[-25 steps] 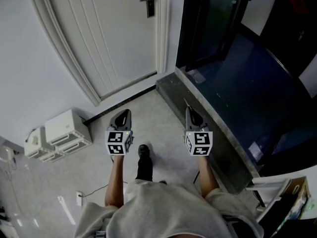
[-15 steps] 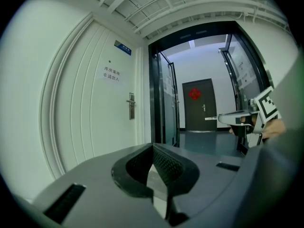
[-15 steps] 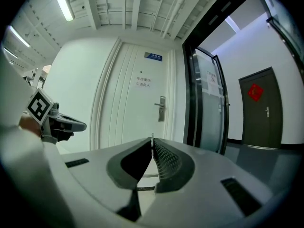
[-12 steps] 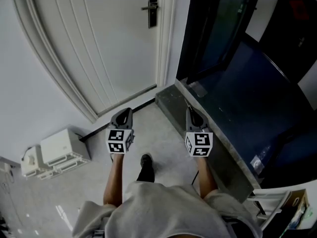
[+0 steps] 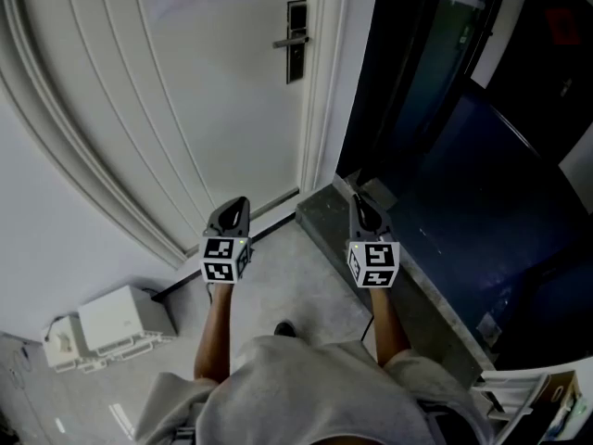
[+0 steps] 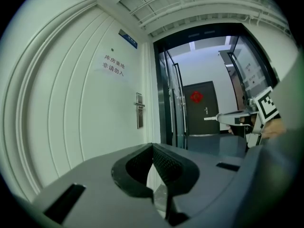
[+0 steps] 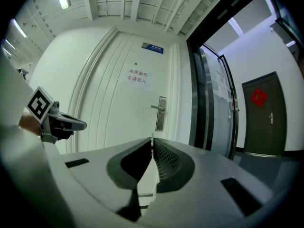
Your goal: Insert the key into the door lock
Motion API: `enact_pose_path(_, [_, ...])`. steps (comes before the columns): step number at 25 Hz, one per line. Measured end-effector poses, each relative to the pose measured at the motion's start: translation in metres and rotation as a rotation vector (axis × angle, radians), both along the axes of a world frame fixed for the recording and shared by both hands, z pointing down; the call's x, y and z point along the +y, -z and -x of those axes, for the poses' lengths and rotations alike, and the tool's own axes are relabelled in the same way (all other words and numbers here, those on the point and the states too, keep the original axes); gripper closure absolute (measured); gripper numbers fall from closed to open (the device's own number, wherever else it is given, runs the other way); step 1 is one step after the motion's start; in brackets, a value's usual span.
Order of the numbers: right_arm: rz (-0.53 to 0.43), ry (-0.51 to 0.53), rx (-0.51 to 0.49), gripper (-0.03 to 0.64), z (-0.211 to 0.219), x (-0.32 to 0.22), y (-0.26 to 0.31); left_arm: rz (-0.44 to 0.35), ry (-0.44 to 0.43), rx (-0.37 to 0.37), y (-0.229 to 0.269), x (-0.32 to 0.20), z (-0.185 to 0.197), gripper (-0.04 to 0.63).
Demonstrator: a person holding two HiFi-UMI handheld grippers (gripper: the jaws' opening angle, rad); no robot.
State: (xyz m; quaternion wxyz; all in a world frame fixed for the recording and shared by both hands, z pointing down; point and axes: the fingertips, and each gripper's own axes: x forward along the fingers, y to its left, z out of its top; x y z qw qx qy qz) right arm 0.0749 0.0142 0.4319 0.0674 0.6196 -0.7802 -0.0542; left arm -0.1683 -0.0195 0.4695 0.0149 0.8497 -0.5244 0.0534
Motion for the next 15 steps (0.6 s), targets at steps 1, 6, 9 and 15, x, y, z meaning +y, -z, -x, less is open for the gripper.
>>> enact_pose_path(1, [-0.001, -0.003, 0.002, 0.588, 0.003, -0.013, 0.0, -0.003, -0.004, 0.0, 0.001, -0.014, 0.002, 0.578])
enact_pose_path(6, [0.001, -0.02, 0.003, 0.588, 0.012, -0.064, -0.005, -0.013, -0.027, 0.002, 0.003, -0.07, 0.007, 0.578])
enact_pose_path(9, [0.005, -0.026, 0.0, 0.588, 0.014, -0.084, -0.009, -0.004, -0.036, 0.0, -0.003, -0.089, 0.007, 0.578])
enact_pose_path(15, [0.032, -0.036, 0.001, 0.588, 0.016, -0.105, -0.023, 0.027, -0.045, -0.007, -0.018, -0.111, 0.01, 0.578])
